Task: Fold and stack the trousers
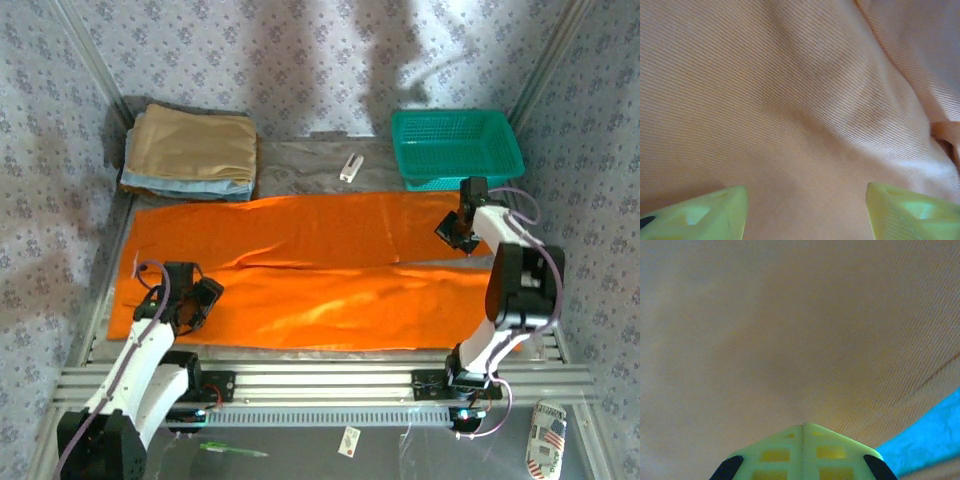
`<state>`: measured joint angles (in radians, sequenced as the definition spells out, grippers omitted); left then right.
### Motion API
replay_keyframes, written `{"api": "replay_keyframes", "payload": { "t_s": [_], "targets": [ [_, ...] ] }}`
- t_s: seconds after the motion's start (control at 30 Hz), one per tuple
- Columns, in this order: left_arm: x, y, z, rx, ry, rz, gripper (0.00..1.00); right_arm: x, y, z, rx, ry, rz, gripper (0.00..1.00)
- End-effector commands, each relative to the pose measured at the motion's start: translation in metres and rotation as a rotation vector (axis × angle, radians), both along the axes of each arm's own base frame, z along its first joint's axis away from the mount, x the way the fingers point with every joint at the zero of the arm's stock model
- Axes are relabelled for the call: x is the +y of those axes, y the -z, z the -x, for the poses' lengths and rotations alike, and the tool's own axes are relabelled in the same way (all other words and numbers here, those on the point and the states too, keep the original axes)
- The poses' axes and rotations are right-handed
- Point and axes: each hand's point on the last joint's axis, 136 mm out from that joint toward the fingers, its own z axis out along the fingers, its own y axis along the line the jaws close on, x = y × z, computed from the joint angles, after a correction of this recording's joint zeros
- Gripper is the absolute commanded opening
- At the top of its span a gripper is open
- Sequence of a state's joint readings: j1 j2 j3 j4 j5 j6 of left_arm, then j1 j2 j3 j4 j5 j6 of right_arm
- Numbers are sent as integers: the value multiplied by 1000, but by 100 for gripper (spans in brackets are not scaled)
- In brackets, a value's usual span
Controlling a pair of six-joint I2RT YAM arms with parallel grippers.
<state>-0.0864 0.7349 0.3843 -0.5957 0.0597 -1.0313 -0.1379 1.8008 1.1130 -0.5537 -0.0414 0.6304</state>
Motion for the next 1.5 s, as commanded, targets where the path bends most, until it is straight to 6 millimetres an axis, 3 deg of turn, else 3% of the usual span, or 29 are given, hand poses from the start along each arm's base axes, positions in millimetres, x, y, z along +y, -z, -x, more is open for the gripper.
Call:
{"api": "replay_keyframes", "payload": {
  "t_s": [0.0, 0.07, 0.2, 0.33, 0.5, 0.63, 0.8, 0.9, 1.0, 1.13, 1.27, 1.47],
  "targets": [
    [1, -8, 10, 28, 21, -5, 67, -19, 23, 21, 81, 121, -53, 0],
    [4, -15, 10, 20, 24, -11, 68, -27, 30, 30, 88, 156, -94, 0],
    [6, -26, 5, 9, 29, -11, 70, -37, 19, 31, 37, 178, -128, 0],
    [6, -33, 1, 4, 32, -7, 71, -18, -6, 22, -13, 110, -165, 0],
    [15, -36, 7, 28, 9, -49, 74, 21, -49, 25, -119, -33, -138, 4],
    [32, -42, 13, 43, -56, -99, 76, 61, -70, 53, -157, -158, -111, 7],
    [85, -71, 13, 65, -249, -175, 82, 119, -72, 95, -181, -299, -122, 7],
    [120, -79, 23, 118, -398, -179, 83, 141, -71, 120, -174, -359, -142, 9],
    [148, -67, 47, 185, -569, -144, 84, 157, -73, 141, -193, -403, -180, 13],
    [167, -44, 71, 220, -741, -81, 83, 162, -76, 164, -215, -433, -187, 22],
    [173, -23, 64, 185, -768, -32, 81, 164, -78, 179, -213, -474, -193, 29],
    [171, -3, 52, 151, -766, 33, 75, 162, -77, 195, -207, -491, -189, 32]
  ]
}}
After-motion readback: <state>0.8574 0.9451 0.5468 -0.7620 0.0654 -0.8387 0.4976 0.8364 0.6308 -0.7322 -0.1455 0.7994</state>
